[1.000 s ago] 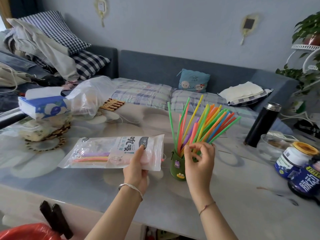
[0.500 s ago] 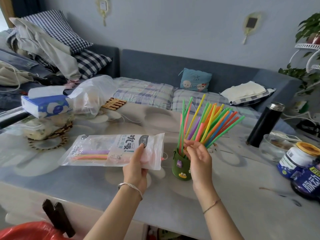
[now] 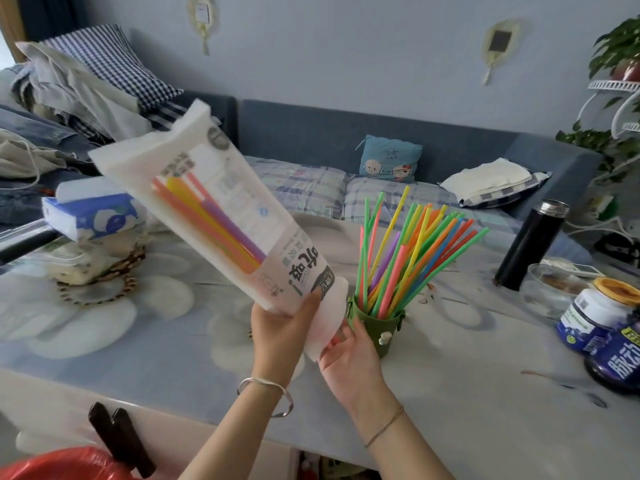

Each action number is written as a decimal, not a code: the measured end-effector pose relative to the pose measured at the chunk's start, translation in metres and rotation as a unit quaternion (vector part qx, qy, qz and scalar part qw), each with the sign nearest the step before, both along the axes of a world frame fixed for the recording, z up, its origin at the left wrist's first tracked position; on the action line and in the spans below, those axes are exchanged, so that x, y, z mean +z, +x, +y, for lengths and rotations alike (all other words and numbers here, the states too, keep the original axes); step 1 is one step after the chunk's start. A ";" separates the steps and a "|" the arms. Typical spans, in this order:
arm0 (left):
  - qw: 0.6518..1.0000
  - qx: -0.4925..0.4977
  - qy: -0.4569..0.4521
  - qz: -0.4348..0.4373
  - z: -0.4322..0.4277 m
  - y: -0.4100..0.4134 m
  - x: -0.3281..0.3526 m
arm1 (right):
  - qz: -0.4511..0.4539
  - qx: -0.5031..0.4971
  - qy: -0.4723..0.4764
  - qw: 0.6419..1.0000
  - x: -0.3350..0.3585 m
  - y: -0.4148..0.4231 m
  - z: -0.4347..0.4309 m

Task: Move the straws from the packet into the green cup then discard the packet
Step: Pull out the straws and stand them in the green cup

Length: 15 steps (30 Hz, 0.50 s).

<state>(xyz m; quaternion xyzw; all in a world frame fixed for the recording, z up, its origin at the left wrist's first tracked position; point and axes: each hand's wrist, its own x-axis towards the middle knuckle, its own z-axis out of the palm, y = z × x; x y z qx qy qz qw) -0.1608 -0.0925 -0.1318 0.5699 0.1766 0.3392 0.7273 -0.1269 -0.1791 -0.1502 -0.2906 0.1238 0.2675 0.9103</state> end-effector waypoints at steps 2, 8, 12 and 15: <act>1.000 0.005 0.027 0.011 0.000 0.000 -0.001 | -0.001 -0.010 -0.003 1.000 0.004 -0.002 0.000; 1.000 0.019 0.010 0.008 0.001 -0.002 0.002 | -0.073 0.007 -0.112 0.991 0.008 -0.006 0.000; 0.996 0.040 -0.078 0.005 0.006 0.000 0.002 | -0.266 0.003 -0.333 0.905 0.004 -0.011 0.002; 0.985 0.037 -0.169 0.001 0.010 0.001 0.000 | -0.333 -0.029 -0.349 0.876 0.006 -0.011 -0.001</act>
